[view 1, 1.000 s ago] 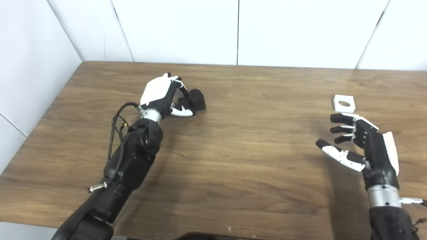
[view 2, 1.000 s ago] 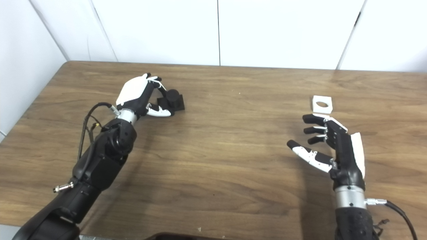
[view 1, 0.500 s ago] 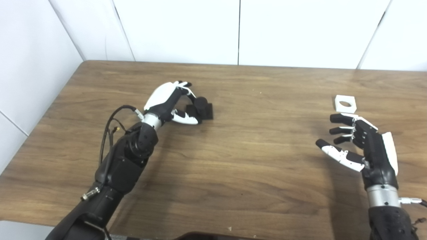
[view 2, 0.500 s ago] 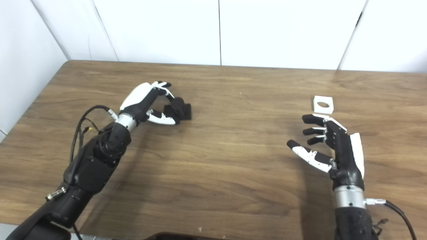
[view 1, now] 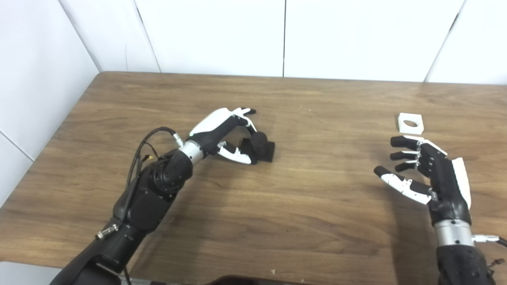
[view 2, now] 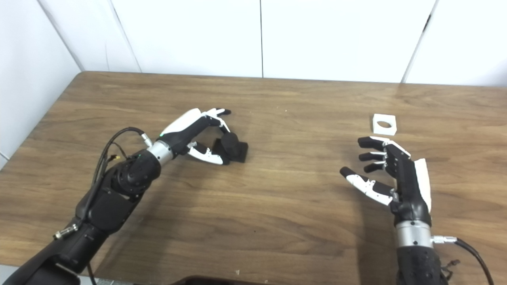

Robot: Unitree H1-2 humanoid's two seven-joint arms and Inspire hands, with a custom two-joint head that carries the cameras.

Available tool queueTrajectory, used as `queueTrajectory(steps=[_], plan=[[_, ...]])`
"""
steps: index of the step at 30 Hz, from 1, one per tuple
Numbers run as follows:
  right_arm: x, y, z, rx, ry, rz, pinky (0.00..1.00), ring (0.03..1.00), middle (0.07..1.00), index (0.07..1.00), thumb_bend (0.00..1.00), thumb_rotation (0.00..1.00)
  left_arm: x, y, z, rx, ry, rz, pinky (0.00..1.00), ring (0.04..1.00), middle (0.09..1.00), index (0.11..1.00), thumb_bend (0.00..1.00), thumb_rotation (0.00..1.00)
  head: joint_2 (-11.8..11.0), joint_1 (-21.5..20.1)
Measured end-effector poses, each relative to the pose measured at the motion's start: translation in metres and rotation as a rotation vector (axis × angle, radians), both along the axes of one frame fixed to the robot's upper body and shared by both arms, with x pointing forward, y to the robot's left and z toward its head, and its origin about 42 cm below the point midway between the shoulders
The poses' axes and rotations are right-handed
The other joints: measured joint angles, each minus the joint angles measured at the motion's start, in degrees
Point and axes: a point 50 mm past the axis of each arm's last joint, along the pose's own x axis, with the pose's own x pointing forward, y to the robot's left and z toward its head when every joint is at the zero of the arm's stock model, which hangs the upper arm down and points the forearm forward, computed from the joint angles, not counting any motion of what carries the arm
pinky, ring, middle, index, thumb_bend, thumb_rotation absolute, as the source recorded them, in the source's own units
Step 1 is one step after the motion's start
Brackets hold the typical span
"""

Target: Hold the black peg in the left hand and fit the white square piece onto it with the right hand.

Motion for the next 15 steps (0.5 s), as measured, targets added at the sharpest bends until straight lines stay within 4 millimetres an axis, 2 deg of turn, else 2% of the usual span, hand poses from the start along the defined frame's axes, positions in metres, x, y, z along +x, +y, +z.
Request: queueTrajectory(steps=[6, 15], plan=[[0.0, -0.001, 0.001, -0.009, -0.007, 0.002, 0.47, 0.601, 0.688, 0.648, 0.53, 0.0, -0.01, -0.025, -0.004, -0.02, 0.011, -0.105, 1.0, 1.0, 0.967, 0.487, 0.52, 0.08, 0.09, -0.26], [0.001, 0.0, 0.002, -0.012, -0.025, 0.009, 0.47, 0.598, 0.694, 0.654, 0.52, 0.0, -0.023, -0.052, -0.007, -0.028, -0.004, -0.221, 1.0, 1.0, 0.973, 0.487, 0.52, 0.08, 0.17, -0.88]])
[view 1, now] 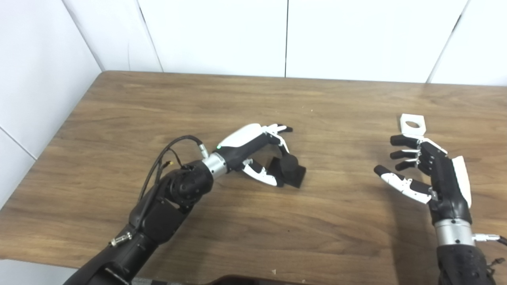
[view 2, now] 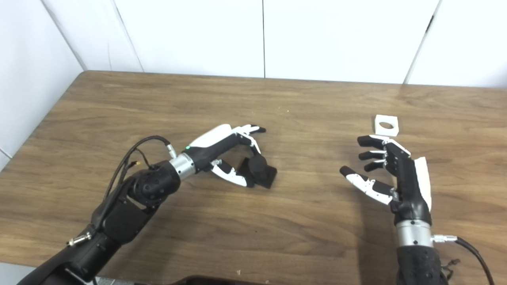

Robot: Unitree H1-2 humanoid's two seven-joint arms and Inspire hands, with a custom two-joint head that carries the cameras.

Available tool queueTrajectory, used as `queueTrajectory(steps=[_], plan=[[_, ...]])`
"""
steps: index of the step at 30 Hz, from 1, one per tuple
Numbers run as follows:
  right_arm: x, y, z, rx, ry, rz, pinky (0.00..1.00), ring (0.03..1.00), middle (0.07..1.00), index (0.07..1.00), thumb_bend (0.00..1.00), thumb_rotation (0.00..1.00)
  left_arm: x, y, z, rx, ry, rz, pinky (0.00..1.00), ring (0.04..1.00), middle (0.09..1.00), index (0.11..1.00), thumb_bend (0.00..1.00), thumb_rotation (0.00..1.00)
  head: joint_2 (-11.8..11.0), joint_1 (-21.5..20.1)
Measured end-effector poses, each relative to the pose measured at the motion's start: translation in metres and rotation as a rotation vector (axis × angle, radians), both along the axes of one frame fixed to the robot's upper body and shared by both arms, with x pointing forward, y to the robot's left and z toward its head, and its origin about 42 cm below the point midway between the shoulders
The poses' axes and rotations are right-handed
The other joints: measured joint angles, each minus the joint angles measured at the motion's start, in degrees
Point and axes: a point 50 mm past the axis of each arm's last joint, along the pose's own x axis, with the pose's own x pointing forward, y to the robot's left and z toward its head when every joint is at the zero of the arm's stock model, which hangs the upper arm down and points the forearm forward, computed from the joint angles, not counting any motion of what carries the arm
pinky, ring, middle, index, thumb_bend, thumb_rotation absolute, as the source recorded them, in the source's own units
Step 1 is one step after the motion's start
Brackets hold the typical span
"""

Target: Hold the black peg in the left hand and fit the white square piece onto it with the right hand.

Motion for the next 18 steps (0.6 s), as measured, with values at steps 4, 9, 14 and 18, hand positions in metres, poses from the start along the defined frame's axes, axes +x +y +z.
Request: queueTrajectory(steps=[4, 9, 14, 18], plan=[[0.0, 0.0, 0.0, 0.001, -0.002, 0.001, 0.47, 0.599, 0.696, 0.659, 0.53, 0.0, -0.006, -0.013, -0.003, -0.019, 0.006, -0.033, 1.0, 1.0, 0.974, 0.487, 0.52, 0.08, 0.0, -0.26], [0.001, 0.0, 0.001, -0.001, -0.004, 0.002, 0.47, 0.598, 0.696, 0.656, 0.53, 0.01, -0.016, -0.029, -0.006, -0.038, 0.009, -0.077, 1.0, 1.0, 0.972, 0.487, 0.52, 0.08, 0.26, -0.79], [0.001, 0.0, 0.001, -0.001, -0.004, 0.002, 0.47, 0.601, 0.699, 0.66, 0.53, 0.04, -0.025, -0.04, -0.008, -0.053, 0.033, -0.118, 1.0, 1.0, 0.97, 0.487, 0.52, 0.08, 0.18, -0.88], [0.001, 0.0, 0.001, 0.0, -0.004, 0.001, 0.47, 0.599, 0.695, 0.657, 0.53, 0.02, -0.027, -0.043, -0.01, -0.058, 0.036, -0.127, 1.0, 1.0, 0.967, 0.487, 0.52, 0.08, 0.35, -2.45]])
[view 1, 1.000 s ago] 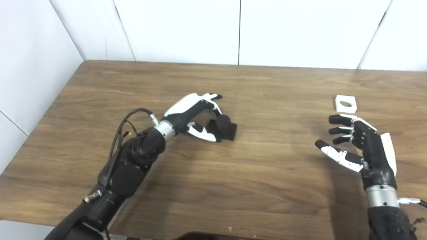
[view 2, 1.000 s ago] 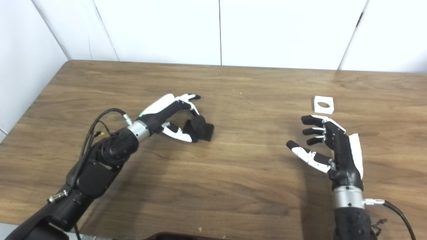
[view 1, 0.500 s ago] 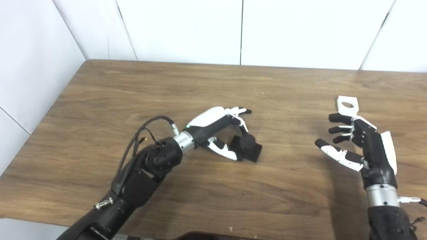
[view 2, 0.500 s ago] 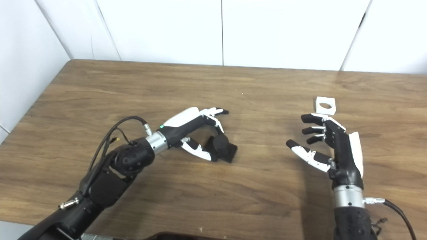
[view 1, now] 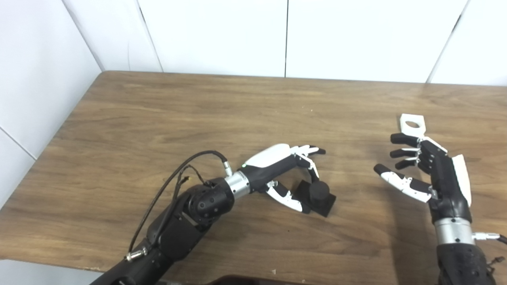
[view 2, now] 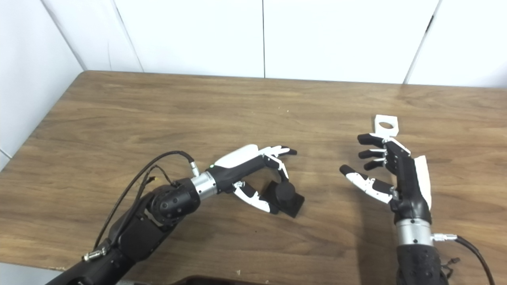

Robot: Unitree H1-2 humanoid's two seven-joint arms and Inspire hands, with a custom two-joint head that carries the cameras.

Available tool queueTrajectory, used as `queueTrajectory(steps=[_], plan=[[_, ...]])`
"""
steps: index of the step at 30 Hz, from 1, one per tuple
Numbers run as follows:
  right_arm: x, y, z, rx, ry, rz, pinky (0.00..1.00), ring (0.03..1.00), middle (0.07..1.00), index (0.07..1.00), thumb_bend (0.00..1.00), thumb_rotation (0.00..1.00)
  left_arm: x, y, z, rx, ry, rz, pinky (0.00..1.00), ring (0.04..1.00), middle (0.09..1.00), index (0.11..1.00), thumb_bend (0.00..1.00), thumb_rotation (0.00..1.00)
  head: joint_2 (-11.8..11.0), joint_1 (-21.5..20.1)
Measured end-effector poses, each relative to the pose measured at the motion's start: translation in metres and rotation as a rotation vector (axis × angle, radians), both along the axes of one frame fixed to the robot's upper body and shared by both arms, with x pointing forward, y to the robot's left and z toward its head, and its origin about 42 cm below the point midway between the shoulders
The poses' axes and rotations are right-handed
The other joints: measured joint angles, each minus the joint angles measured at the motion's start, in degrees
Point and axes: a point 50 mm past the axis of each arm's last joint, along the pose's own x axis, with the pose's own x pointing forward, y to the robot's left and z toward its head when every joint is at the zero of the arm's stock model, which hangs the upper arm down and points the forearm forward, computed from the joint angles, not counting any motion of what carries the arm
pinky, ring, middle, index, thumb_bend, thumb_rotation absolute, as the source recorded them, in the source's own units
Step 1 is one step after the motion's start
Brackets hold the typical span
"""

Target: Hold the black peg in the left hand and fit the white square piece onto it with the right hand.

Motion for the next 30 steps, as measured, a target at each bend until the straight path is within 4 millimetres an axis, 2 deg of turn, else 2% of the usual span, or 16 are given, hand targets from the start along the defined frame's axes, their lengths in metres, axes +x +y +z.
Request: queueTrajectory(steps=[1, 3, 4, 6, 8, 10, 12, 18, 24, 26, 28, 30], plan=[[0.0, 0.0, 0.0, 0.0, 0.0, 0.0, 0.46, 0.594, 0.694, 0.656, 0.53, 0.02, 0.0, 0.0, 0.0, 0.0, 0.0, -0.001, 1.0, 1.0, 0.966, 0.487, 0.52, 0.08, 0.0, -0.02], [0.0, 0.0, 0.0, -0.002, -0.001, 0.0, 0.45, 0.585, 0.693, 0.654, 0.53, 0.01, -0.002, -0.001, 0.0, -0.002, 0.0, -0.004, 1.0, 1.0, 0.965, 0.487, 0.52, 0.08, 0.18, -3.87], [0.0, 0.0, 0.0, -0.004, -0.002, -0.001, 0.45, 0.583, 0.693, 0.654, 0.52, 0.01, -0.003, -0.001, 0.0, -0.003, 0.0, -0.006, 1.0, 1.0, 0.966, 0.487, 0.52, 0.08, 0.26, -4.49], [0.0, 0.001, -0.001, -0.002, -0.002, 0.0, 0.45, 0.582, 0.694, 0.655, 0.53, 0.02, -0.005, -0.001, -0.001, -0.004, 0.0, -0.008, 1.0, 1.0, 0.967, 0.488, 0.52, 0.08, -0.17, -11.66], [0.0, 0.004, -0.003, 0.006, 0.0, 0.0, 0.45, 0.585, 0.693, 0.658, 0.53, 0.05, -0.008, 0.002, -0.001, -0.002, -0.001, -0.009, 1.0, 1.0, 0.966, 0.488, 0.52, 0.07, -0.17, -11.71], [0.001, 0.01, -0.006, 0.01, 0.006, -0.007, 0.46, 0.596, 0.688, 0.661, 0.53, 0.05, -0.012, 0.007, 0.0, 0.003, -0.006, -0.019, 1.0, 1.0, 0.965, 0.489, 0.52, 0.07, -1.14, -22.2], [0.001, 0.016, -0.008, 0.012, 0.009, -0.014, 0.46, 0.592, 0.686, 0.663, 0.54, 0.05, -0.014, 0.012, 0.0, 0.0, -0.004, -0.026, 1.0, 1.0, 0.959, 0.489, 0.52, 0.07, -1.84, -26.97], [0.004, 0.03, -0.008, 0.007, 0.0, -0.013, 0.46, 0.577, 0.677, 0.668, 0.53, 0.05, -0.018, 0.03, -0.004, -0.014, 0.02, -0.058, 1.0, 1.0, 0.944, 0.488, 0.52, 0.06, -3.42, -31.91], [0.01, 0.031, -0.002, -0.004, -0.027, -0.023, 0.47, 0.59, 0.687, 0.671, 0.54, 0.05, -0.019, 0.035, -0.005, -0.018, 0.016, -0.069, 1.0, 1.0, 0.936, 0.488, 0.52, 0.06, -4.66, -35.0], [0.014, 0.03, 0.002, -0.027, -0.042, -0.029, 0.51, 0.629, 0.702, 0.676, 0.55, 0.11, -0.019, 0.036, -0.005, -0.015, 0.018, -0.07, 1.0, 1.0, 0.931, 0.488, 0.52, 0.06, -5.01, -35.78], [0.019, 0.028, 0.008, -0.052, -0.064, -0.032, 0.53, 0.648, 0.707, 0.676, 0.56, 0.11, -0.019, 0.036, -0.005, -0.014, 0.015, -0.074, 1.0, 1.0, 0.931, 0.488, 0.52, 0.06, -5.01, -35.79], [0.027, 0.022, 0.017, -0.078, -0.095, -0.04, 0.51, 0.62, 0.693, 0.666, 0.57, 0.11, -0.019, 0.037, -0.005, -0.015, 0.014, -0.076, 1.0, 1.0, 0.932, 0.487, 0.52, 0.06, -5.01, -35.88]])
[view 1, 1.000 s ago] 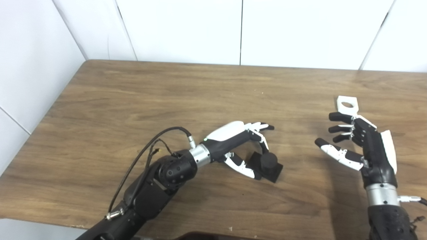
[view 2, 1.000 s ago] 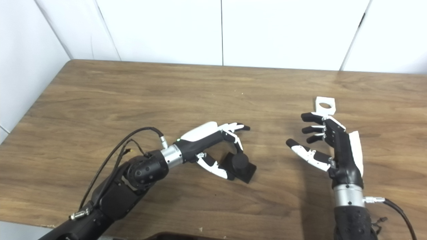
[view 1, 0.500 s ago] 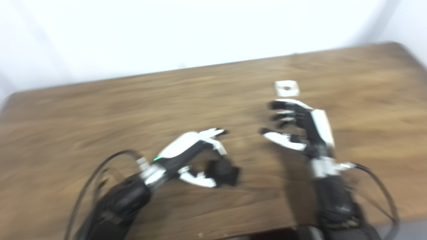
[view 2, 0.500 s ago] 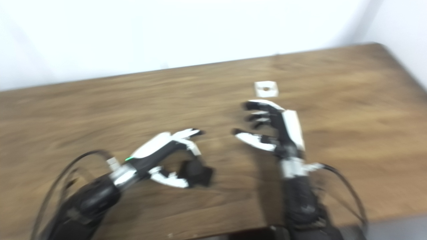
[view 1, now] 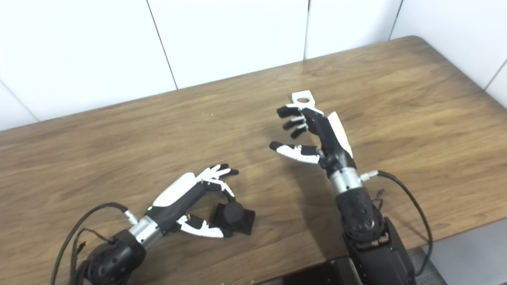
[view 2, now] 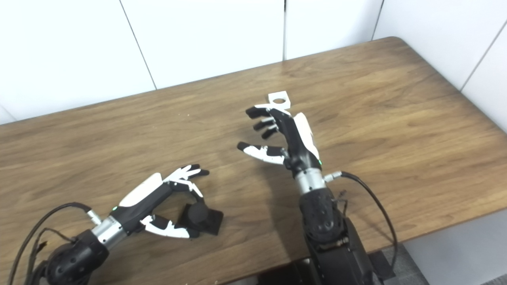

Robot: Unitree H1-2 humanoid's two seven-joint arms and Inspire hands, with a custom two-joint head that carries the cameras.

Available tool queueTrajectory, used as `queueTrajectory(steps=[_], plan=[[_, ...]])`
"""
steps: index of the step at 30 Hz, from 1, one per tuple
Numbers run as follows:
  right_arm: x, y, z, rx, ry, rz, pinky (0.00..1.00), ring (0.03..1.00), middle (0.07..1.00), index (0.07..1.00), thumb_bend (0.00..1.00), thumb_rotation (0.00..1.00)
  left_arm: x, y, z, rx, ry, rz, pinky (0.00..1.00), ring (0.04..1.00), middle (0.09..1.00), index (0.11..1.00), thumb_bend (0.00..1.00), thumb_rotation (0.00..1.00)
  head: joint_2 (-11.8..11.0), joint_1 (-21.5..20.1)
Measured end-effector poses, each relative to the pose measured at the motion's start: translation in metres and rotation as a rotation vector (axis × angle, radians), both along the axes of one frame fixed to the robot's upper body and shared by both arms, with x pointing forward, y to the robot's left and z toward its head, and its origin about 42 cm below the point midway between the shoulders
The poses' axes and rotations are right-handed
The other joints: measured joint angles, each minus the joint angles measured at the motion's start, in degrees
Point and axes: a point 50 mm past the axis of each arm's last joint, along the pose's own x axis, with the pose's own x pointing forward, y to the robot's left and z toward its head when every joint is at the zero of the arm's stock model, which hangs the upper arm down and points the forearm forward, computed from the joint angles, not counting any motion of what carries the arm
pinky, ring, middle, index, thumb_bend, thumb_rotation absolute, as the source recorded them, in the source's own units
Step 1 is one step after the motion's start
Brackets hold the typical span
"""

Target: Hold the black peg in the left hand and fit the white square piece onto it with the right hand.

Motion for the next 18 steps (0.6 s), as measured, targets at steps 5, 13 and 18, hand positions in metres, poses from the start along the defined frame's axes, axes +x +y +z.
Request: queueTrajectory(steps=[5, 13, 18], plan=[[0.021, -0.027, 0.031, -0.091, -0.075, -0.046, 0.51, 0.624, 0.694, 0.668, 0.56, 0.17, -0.001, 0.002, -0.001, -0.001, 0.003, 0.004, 1.0, 1.0, 0.93, 0.488, 0.52, 0.05, -0.26, 0.0], [0.067, -0.062, 0.104, -0.331, -0.142, -0.078, 0.53, 0.671, 0.728, 0.687, 0.58, 0.25, -0.001, 0.002, -0.001, 0.001, 0.003, 0.005, 1.0, 1.0, 0.926, 0.488, 0.52, 0.05, -1.23, -0.26], [0.1, -0.079, 0.13, -0.514, -0.082, -0.057, 0.6, 0.768, 0.791, 0.704, 0.63, 0.3, -0.001, 0.003, -0.001, 0.001, 0.004, 0.008, 1.0, 1.0, 0.929, 0.488, 0.52, 0.05, -1.41, -0.7]])
